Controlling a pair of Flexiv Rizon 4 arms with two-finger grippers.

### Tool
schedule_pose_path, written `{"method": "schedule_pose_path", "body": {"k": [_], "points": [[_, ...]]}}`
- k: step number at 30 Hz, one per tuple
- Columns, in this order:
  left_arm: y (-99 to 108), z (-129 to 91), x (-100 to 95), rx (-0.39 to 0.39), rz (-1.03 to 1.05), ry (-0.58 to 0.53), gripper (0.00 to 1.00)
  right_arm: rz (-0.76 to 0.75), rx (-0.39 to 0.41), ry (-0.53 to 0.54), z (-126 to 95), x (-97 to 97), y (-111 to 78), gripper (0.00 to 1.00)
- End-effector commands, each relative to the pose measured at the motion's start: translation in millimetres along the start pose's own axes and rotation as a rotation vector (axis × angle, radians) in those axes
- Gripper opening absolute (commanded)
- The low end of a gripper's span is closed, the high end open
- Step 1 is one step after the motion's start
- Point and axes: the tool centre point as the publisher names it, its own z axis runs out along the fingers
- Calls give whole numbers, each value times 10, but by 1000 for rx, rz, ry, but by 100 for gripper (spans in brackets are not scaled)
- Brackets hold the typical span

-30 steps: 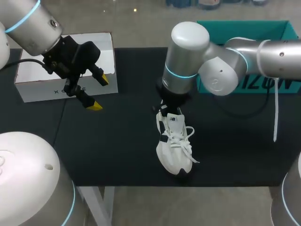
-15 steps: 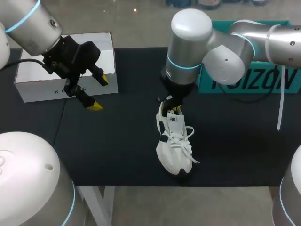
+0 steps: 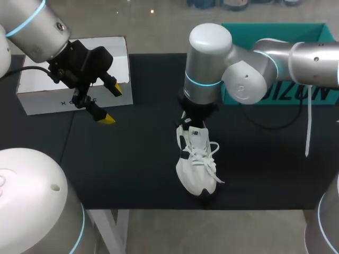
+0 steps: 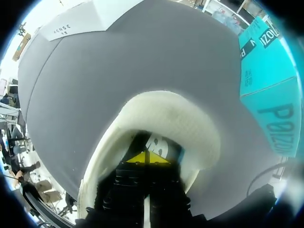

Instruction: Take the shoe out of the shoebox, open the shoe tongue, remove and reinsert the insole, then place the shoe into the shoebox

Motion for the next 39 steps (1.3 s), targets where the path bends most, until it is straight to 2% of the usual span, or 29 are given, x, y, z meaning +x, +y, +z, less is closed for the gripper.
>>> {"method": "schedule_pose_path", "body": {"k": [1, 7, 10, 13, 20, 25, 27, 29, 39], "points": [[-1, -1, -6, -2, 0, 2, 100, -2, -17, 1, -15, 2, -27, 0], [-1, -1, -6, -2, 0, 2, 100, -10, -54, 10, -311, -14, -51, 0], [-1, -1, -6, -2, 0, 2, 100, -65, -55, 38, -473, -3, -57, 0], [-1, -1, -6, -2, 0, 2, 100, -111, -25, 38, -590, -6, -64, 0], [-1, -1, -6, -2, 0, 2, 100, -2, 34, 54, -812, -60, -141, 0], [-1, -1, -6, -2, 0, 2, 100, 61, 81, 69, -822, -46, -134, 0], [-1, -1, -6, -2, 0, 2, 100, 72, 88, 76, -823, 35, -163, 0], [-1, -1, -6, -2, 0, 2, 100, 78, 97, 77, -734, 26, -149, 0], [-1, -1, -6, -2, 0, 2, 100, 77, 138, 121, -525, 332, -211, 0]]}}
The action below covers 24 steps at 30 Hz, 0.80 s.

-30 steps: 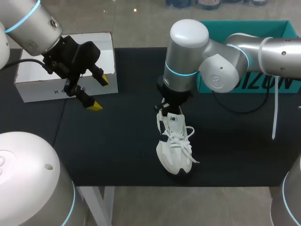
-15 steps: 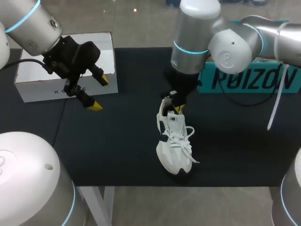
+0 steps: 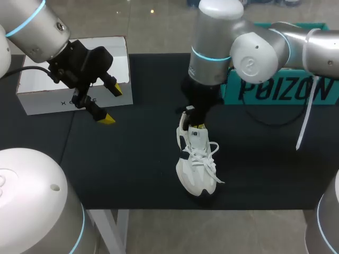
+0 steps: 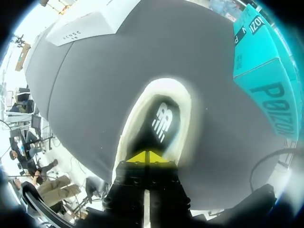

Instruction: Take the shoe out of the shoebox, open the shoe tongue, remove and reinsert the insole, then place the shoe into the shoebox

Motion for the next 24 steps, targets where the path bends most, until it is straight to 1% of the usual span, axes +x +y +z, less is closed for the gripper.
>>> {"method": "schedule_pose_path", "body": {"k": [1, 4, 10, 11, 12, 14, 15, 16, 18, 19, 20, 24], "points": [[-1, -1, -6, -2, 0, 2, 100, -3, 19, 1, 149, 103, 59, 0], [-1, -1, -6, -2, 0, 2, 100, 9, 33, 2, 200, 109, 34, 0], [-1, -1, -6, -2, 0, 2, 100, 52, 60, 25, 314, 3, 1, 0], [-1, -1, -6, -2, 0, 2, 100, 54, 61, 28, 315, 2, 1, 2], [-1, -1, -6, -2, 0, 2, 100, 54, 62, 28, 316, 2, 1, 19], [-1, -1, -6, -2, 0, 2, 100, 55, 62, 27, 318, 4, 2, 38], [-1, -1, -6, -2, 0, 2, 100, 57, 63, 27, 319, 11, 3, 49], [-1, -1, -6, -2, 0, 2, 100, 58, 63, 28, 316, 19, -1, 64], [-1, -1, -6, -2, 0, 2, 100, 58, 62, 29, 314, 30, 0, 78], [-1, -1, -6, -2, 0, 2, 100, 57, 62, 29, 317, 35, 2, 88], [-1, -1, -6, -2, 0, 2, 100, 56, 63, 29, 318, 38, 4, 93], [-1, -1, -6, -2, 0, 2, 100, 47, 63, 29, 324, 56, 6, 100]]}}
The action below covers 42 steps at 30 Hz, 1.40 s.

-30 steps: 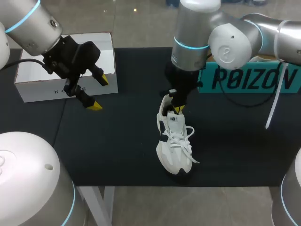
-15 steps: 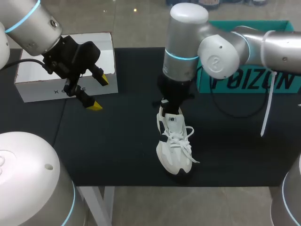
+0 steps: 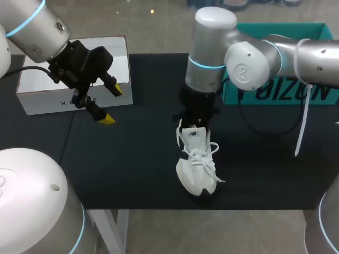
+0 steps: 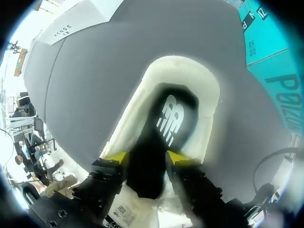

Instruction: Take the shoe out of the shoebox, open the shoe tongue, remove and reinsert the insole, then place the shoe into the shoebox

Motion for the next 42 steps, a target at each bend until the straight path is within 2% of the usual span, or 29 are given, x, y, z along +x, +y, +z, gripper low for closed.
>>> {"method": "schedule_pose_path", "body": {"k": [1, 14, 20, 26, 30, 33, 37, 38, 39, 40, 41, 42], "points": [[-1, -1, -6, -2, 0, 1, 100, -7, 1, -5, 12, 24, 23, 100], [-1, -1, -6, -2, 0, 1, 100, -25, -48, -34, -234, 68, 57, 100], [-1, -1, -6, -2, 0, 1, 100, -29, -115, -62, -523, 35, 88, 100], [-1, -1, -6, -2, 0, 1, 100, -46, -164, -106, -835, 57, -31, 100], [-1, -1, -6, -2, 0, 1, 100, -52, -165, -138, -961, 27, -284, 100], [-1, -1, -6, -2, 0, 1, 100, -57, -145, -155, -959, -8, -481, 100], [-1, -1, -6, -2, 0, 1, 100, -55, -99, -143, -805, -50, -635, 100], [-1, -1, -6, -2, 0, 1, 100, -55, -89, -129, -753, -54, -657, 96], [-1, -1, -6, -2, 0, 1, 100, -59, -75, -125, -702, -48, -677, 51], [-1, -1, -6, -2, 0, 1, 100, -60, -72, -123, -653, -41, -691, 19], [-1, -1, -6, -2, 0, 1, 100, -70, -62, -116, -611, -29, -701, 0], [-1, -1, -6, -2, 0, 1, 100, -68, -51, -111, -563, -26, -705, 0]]}}
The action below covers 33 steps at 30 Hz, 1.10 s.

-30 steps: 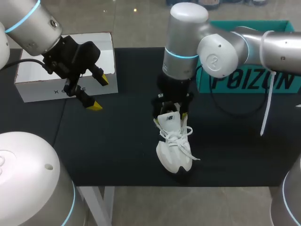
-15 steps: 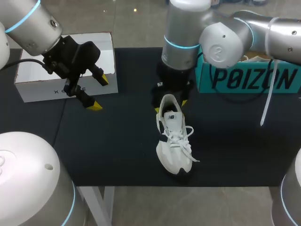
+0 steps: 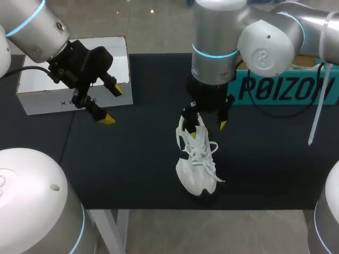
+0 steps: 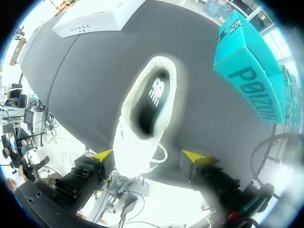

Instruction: Take the shoe out of the shoebox, open the shoe tongue, remove and reinsert the insole, then place the shoe into the shoebox

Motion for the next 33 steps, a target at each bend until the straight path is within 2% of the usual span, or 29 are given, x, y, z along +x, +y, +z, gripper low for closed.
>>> {"method": "schedule_pose_path", "body": {"k": [1, 6, 17, 25, 31, 32, 33], "points": [[-1, -1, -6, -2, 0, 1, 100, -6, 12, 42, 263, 0, -22, 0], [-1, -1, -6, -2, 0, 1, 100, -9, 24, 53, 380, 61, 0, 0], [-1, -1, -6, -2, 0, 1, 100, 0, 24, 69, 651, 3, 384, 0], [-1, -1, -6, -2, 0, 1, 100, -38, 1, 41, 387, 17, 285, 0], [-1, -1, -6, -2, 0, 1, 100, -125, -30, -7, 146, -57, 369, 0], [-1, -1, -6, -2, 0, 1, 100, -152, -42, -11, 111, -74, 384, 1], [-1, -1, -6, -2, 0, 1, 100, -203, -61, -17, 69, -83, 396, 10]]}}
